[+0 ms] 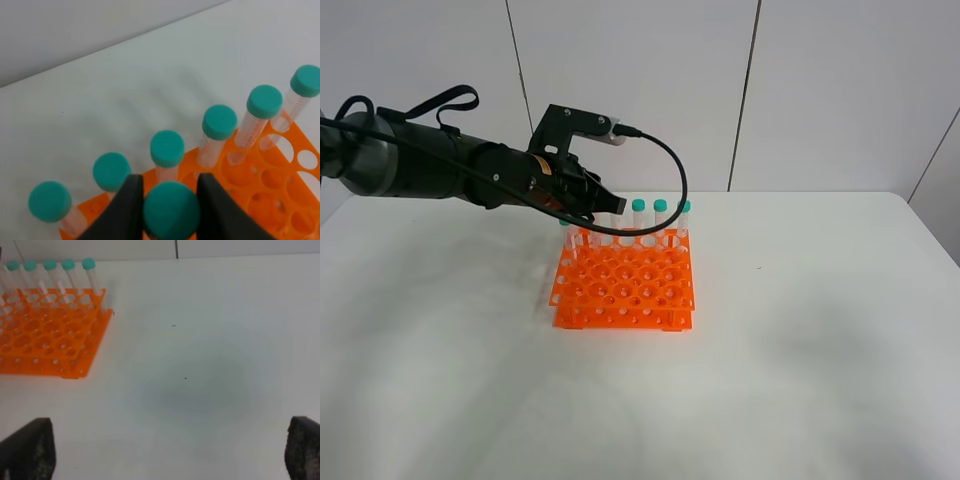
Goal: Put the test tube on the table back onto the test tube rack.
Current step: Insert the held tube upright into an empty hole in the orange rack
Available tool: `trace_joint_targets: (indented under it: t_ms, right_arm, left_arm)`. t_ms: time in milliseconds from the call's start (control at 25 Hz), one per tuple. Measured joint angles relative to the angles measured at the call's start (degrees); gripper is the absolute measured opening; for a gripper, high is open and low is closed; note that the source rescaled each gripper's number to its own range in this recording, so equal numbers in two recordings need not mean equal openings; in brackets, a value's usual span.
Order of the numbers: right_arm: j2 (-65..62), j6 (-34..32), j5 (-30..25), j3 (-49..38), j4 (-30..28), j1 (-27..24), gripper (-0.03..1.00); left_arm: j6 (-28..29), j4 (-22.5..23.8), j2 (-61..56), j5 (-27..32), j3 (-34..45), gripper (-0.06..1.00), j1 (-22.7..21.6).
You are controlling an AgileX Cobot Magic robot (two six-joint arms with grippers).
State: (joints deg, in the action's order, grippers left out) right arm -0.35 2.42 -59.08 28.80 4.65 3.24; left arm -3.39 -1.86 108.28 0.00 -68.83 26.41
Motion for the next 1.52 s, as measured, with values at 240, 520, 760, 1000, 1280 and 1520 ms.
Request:
trace_joint_targets:
  t_ms: [240, 520, 760, 1000, 1280, 1520]
  right_arm:
    - [0.00, 0.00, 0.00, 0.00, 0.00, 0.00, 1.00]
    - [0.00, 0.00, 0.00, 0.00, 0.00, 0.00, 1.00]
    - [0.00, 0.00, 0.00, 0.00, 0.00, 0.00, 1.00]
    - [0.00, 0.00, 0.00, 0.00, 0.07, 0.00, 1.00]
    - [0.00, 0.00, 0.00, 0.00, 0.07, 0.00, 1.00]
    - [0.00, 0.00, 0.00, 0.00, 0.15, 0.00, 1.00]
  left_arm:
    - [-0.05, 0.69, 0.00, 0.00, 0.00, 0.00, 0.00]
    - [-0.05, 1.86, 0.00, 0.00, 0.00, 0.00, 0.00]
    - [0.00, 1.86, 1.07, 0.44, 0.04, 0.00, 0.00]
    - [0.00, 1.86, 1.07, 0.00, 0.04, 0.00, -0.06]
    - [0.23, 1.86, 1.07, 0.00, 0.22, 0.00, -0.06]
    - [0.23, 1.86, 2.58, 0.00, 0.26, 0.00, -0.06]
